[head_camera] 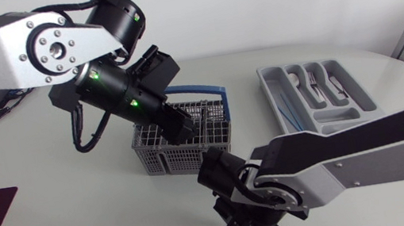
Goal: Unload the cutlery basket into the drawer organizer.
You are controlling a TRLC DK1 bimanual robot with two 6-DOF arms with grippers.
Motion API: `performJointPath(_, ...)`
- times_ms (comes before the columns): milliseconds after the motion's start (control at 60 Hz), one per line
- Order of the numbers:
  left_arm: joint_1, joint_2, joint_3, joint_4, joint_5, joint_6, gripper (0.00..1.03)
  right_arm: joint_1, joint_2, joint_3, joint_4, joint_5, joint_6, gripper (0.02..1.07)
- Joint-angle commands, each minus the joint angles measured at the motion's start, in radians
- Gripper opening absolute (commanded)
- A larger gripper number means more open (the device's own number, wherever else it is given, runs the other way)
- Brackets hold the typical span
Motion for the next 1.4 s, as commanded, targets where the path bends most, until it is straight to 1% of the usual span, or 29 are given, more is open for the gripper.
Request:
performJointPath(0, 0.008, 0.000, -0.021, -0.005, 0.002, 0.022, 0.92, 0.016, 0.027, 0.020, -0.024, 0.006, -0.036, 0.79)
performJointPath(150, 0.008, 0.004, -0.019, -0.005, 0.002, 0.022, 0.92, 0.020, 0.041, 0.031, -0.053, 0.011, -0.034, 0.65)
performJointPath(217, 0.008, 0.006, -0.021, -0.005, 0.002, 0.022, 0.92, 0.020, 0.041, 0.028, -0.055, 0.013, -0.034, 0.62)
performJointPath(317, 0.008, 0.006, -0.021, -0.005, 0.002, 0.025, 0.92, 0.020, 0.044, 0.023, -0.053, 0.013, -0.033, 0.61)
performJointPath(350, 0.008, 0.006, -0.021, -0.005, 0.002, 0.025, 0.92, 0.021, 0.044, 0.021, -0.051, 0.014, -0.033, 0.57)
performJointPath(383, 0.008, 0.006, -0.021, -0.005, 0.002, 0.025, 0.92, 0.023, 0.042, 0.021, -0.048, 0.016, -0.033, 0.56)
performJointPath(433, 0.008, 0.006, -0.022, -0.005, 0.002, 0.025, 0.92, 0.024, 0.044, 0.020, -0.047, 0.019, -0.033, 0.52)
performJointPath(617, 0.011, 0.001, -0.031, -0.005, 0.002, 0.027, 0.92, 0.035, 0.045, 0.021, -0.038, 0.036, -0.033, 0.46)
performJointPath(800, 0.013, -0.005, -0.033, -0.005, 0.002, 0.028, 0.92, 0.039, 0.047, 0.020, -0.033, 0.046, -0.028, 0.25)
performJointPath(850, 0.013, -0.005, -0.033, -0.005, 0.002, 0.028, 0.92, 0.039, 0.047, 0.020, -0.028, 0.049, -0.022, 0.23)
performJointPath(967, 0.013, -0.007, -0.031, -0.007, 0.002, 0.028, 0.92, 0.039, 0.064, 0.028, -0.015, 0.060, 0.010, 0.23)
performJointPath(1267, 0.017, -0.014, -0.036, -0.008, 0.002, 0.035, 0.92, 0.020, 0.099, 0.080, -0.025, 0.075, 0.084, 0.23)
performJointPath(1300, 0.017, -0.016, -0.036, -0.010, 0.002, 0.036, 0.92, 0.016, 0.094, 0.081, -0.035, 0.075, 0.087, 0.21)
performJointPath(1383, 0.020, -0.017, -0.035, -0.010, 0.002, 0.038, 0.92, 0.012, 0.079, 0.080, -0.044, 0.074, 0.092, 0.20)
